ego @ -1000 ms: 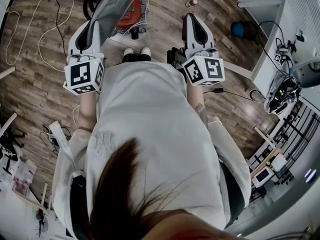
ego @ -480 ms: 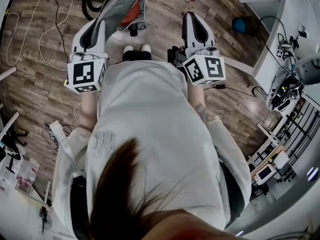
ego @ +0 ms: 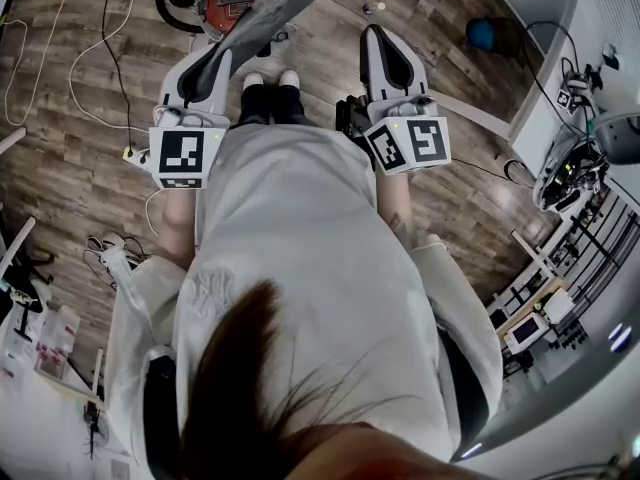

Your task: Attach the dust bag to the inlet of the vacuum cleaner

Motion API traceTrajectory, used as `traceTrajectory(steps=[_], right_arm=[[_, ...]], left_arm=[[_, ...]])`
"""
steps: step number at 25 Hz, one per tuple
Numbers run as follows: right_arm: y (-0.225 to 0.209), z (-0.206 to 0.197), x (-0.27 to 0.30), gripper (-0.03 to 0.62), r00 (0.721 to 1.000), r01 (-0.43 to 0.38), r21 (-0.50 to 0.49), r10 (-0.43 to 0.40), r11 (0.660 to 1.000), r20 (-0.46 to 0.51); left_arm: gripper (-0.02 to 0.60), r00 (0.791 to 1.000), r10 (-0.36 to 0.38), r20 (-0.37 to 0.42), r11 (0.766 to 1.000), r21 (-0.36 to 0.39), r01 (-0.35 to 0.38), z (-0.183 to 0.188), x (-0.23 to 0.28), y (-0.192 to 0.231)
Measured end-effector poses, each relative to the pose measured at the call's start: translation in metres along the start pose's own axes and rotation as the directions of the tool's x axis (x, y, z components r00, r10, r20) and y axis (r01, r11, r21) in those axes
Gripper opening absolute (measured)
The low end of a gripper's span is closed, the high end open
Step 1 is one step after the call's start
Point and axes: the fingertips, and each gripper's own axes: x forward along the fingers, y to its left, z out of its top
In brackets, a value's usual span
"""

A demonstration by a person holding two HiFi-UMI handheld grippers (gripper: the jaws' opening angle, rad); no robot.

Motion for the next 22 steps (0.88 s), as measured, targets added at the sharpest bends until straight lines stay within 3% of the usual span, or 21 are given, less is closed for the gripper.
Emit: traceTrajectory(steps=[8,13,17,22], right_arm=[[0.018,-0.014,0.007,0.003,0.993,-0.117,-0.046,0.115,0.992,-0.038],[0.028,-0.034,0.012,0.035,0.982,-0.169,-0.064,0.162,0.984,-0.098],[0.039,-0.061,0.013,0.065,0.957,-0.239,-0.099,0.217,0.966,-0.192],[0.047,-0.104,0.016,0.147,0.912,-0.314,-0.029,0.293,0.949,-0.286]], left_arm=[[0.040,0.991,-0.119,-0.067,0.992,0.028,0.121,-0.027,0.015,-0.028],[0.040,0.969,-0.214,-0.124,0.972,0.073,0.224,-0.050,0.020,-0.053],[0.040,0.943,-0.283,-0.175,0.950,0.080,0.300,-0.077,0.023,-0.072],[0.040,0.913,-0.349,-0.211,0.924,0.085,0.373,-0.103,0.030,-0.086]])
